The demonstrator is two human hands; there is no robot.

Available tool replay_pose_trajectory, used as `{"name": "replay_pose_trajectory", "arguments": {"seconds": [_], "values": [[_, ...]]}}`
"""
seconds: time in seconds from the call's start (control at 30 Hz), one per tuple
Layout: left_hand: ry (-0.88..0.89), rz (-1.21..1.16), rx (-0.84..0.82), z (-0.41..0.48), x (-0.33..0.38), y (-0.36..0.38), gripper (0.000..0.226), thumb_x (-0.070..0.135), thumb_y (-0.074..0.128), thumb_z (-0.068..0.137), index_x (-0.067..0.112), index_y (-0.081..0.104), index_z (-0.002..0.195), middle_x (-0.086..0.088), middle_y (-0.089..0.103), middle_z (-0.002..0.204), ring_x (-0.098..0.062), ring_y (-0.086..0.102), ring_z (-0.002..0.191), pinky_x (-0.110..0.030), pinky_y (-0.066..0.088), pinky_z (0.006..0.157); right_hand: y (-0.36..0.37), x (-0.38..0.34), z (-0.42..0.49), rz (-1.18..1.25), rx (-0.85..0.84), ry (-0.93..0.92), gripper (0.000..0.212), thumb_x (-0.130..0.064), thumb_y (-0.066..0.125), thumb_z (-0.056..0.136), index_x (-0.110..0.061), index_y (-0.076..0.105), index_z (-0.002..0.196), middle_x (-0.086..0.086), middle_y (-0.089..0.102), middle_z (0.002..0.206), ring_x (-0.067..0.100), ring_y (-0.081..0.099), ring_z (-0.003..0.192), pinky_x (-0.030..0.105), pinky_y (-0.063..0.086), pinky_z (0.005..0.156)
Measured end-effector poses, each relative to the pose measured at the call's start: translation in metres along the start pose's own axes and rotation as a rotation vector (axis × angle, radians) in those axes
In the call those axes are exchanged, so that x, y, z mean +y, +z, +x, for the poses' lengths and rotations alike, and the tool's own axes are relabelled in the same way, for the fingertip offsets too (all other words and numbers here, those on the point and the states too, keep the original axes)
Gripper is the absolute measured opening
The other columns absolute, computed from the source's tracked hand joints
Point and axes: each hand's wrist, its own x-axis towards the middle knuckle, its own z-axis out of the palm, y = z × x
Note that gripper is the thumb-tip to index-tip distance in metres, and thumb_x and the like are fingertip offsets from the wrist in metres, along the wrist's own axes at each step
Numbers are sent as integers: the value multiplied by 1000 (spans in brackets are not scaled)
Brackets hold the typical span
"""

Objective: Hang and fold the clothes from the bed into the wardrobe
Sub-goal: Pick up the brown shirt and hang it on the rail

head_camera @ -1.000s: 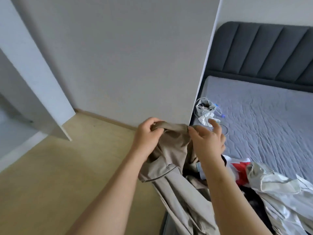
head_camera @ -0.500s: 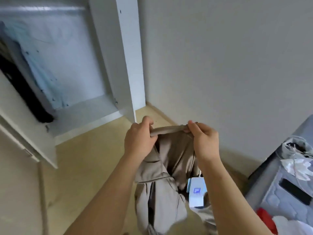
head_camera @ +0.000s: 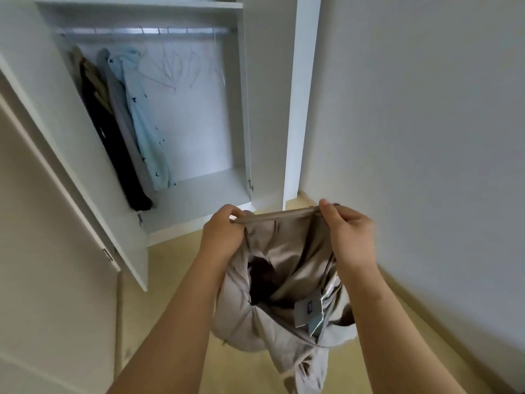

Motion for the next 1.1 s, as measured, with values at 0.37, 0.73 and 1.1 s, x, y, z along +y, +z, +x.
{"name": "replay_pose_trajectory", "arguments": {"seconds": [0.37,0.73,1.1], "values": [[-56,-11,-290,73,-35,-42,9,18,65,80,15,64,89,-3,64,88,-18,58,81,-27,42,71,125,11,49,-67,-333,-79,43,3,55,83,-38,67,76,-16,66,94,-6,60,90,6,45,79],[-125,-379,653,186,-49,-72,39,-3,33,87,25,61,91,10,57,86,-3,51,78,-17,41,67,222,73,152,-575,-425,-247,42,5,47,80,-31,55,100,-9,43,83,3,45,66,15,32,54],[-96,-106,834,327,-29,-98,20,8,57,83,27,61,77,17,56,72,1,51,69,-3,39,57,306,92,311,-405,-316,-1,12,-10,35,95,-19,44,96,-1,48,81,14,48,68,27,36,58]]}}
